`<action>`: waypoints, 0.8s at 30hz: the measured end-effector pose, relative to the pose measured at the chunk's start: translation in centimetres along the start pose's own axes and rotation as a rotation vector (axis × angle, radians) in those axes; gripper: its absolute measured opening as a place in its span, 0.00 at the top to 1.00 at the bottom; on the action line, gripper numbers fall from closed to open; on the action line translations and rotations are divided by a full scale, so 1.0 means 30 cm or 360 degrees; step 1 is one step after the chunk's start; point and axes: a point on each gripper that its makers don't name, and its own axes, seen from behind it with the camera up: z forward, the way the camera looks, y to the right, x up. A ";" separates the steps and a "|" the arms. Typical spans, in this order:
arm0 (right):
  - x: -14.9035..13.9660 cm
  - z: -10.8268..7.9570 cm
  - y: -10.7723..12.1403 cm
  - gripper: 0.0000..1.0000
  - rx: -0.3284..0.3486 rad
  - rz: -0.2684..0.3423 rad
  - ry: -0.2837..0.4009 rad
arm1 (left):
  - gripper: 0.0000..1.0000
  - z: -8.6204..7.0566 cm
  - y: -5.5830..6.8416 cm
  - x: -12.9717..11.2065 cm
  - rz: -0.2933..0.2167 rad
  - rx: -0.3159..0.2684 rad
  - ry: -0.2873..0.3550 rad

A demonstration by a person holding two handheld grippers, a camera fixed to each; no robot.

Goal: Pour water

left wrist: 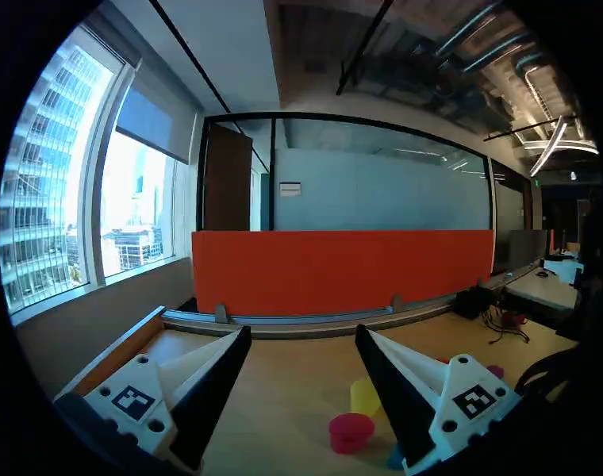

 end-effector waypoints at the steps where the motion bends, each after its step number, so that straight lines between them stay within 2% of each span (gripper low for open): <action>1: 0.009 0.001 -0.001 0.00 0.0002 -0.0004 0.0000 | 0.02 0.003 0.002 0.009 0.0000 -0.0006 0.0000; 8: 0.036 0.006 -0.018 0.00 0.0045 0.0011 -0.0011 | 0.02 0.015 0.029 0.042 -0.0020 -0.0052 0.0005; 15: 0.042 0.005 -0.034 0.00 0.0105 0.0028 -0.0018 | 0.02 0.016 0.075 0.048 -0.0073 -0.0155 -0.0004; 24: 0.048 -0.016 -0.080 0.00 0.0262 0.0018 -0.0025 | 0.02 -0.003 0.144 0.046 -0.0080 -0.0324 -0.0020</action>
